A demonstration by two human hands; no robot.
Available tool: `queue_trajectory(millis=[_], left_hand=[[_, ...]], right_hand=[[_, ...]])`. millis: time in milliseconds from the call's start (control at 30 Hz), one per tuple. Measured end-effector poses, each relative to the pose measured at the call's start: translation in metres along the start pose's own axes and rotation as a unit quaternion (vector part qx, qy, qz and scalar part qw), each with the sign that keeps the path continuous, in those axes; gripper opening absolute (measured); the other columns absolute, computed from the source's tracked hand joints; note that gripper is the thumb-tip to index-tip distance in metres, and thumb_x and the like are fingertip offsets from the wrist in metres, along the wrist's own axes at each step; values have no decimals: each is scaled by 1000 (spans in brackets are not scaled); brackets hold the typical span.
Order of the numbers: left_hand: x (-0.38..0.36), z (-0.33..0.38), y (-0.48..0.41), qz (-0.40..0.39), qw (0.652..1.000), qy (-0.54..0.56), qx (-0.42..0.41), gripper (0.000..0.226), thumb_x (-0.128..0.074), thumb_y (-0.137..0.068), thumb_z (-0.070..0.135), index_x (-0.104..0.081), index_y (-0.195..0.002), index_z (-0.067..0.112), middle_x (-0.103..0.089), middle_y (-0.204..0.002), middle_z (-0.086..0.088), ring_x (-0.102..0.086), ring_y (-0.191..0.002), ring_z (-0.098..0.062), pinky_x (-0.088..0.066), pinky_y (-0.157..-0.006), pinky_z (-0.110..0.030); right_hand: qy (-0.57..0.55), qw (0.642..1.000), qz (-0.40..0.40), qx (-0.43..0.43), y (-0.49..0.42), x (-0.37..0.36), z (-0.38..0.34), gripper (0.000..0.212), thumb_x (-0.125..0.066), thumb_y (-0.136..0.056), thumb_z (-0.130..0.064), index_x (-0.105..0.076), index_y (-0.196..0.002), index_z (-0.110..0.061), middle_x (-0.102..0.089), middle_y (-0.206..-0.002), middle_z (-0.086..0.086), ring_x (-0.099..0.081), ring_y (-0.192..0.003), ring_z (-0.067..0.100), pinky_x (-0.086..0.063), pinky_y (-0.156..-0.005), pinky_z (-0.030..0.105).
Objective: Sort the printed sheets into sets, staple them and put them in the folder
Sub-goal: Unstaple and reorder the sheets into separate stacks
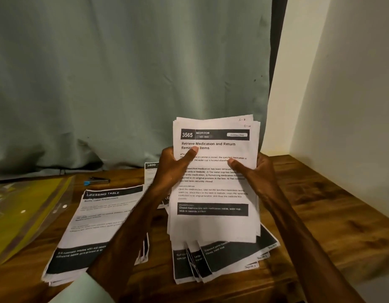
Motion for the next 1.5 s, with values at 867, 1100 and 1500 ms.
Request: queue_trajectory(millis=[867,1100,1500], left_hand=[[39,-153,85,-36,967,-251,16,26,-50,-105,38,-63,-122,23,-66,-117,10,-64,-92,3,-52,-78,-8],[76,-148,87,60,980,-188,5,25,-73,-92,38,-75,-112,24,-76,-106,11,-75,-85,-3,-60,-72,-18],[90,-161,77,-12,976,-211,43,15,-73,-91,29,-73,-106,26,-72,-85,33,-73,-81,1,-58,-67,-14]], right_hand=[[6,977,76,-200,98,41,147,30,-65,-98,-31,-69,-120,-12,-77,-108,6,-76,-91,28,-63,-77,43],[46,979,111,-167,78,57,139,13,-75,-91,-18,-73,-104,-16,-79,-96,0,-77,-79,22,-61,-61,31],[169,969,164,-76,76,63,156,29,-85,-80,-26,-75,-106,-18,-77,-95,-10,-74,-80,13,-61,-70,33]])
Point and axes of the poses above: each hand's wrist, its own y-axis away from the middle knuckle, its own x-axis out of the back of the hand, z = x × y, the point moved 7 cm from there along -y, towards the middle knuckle
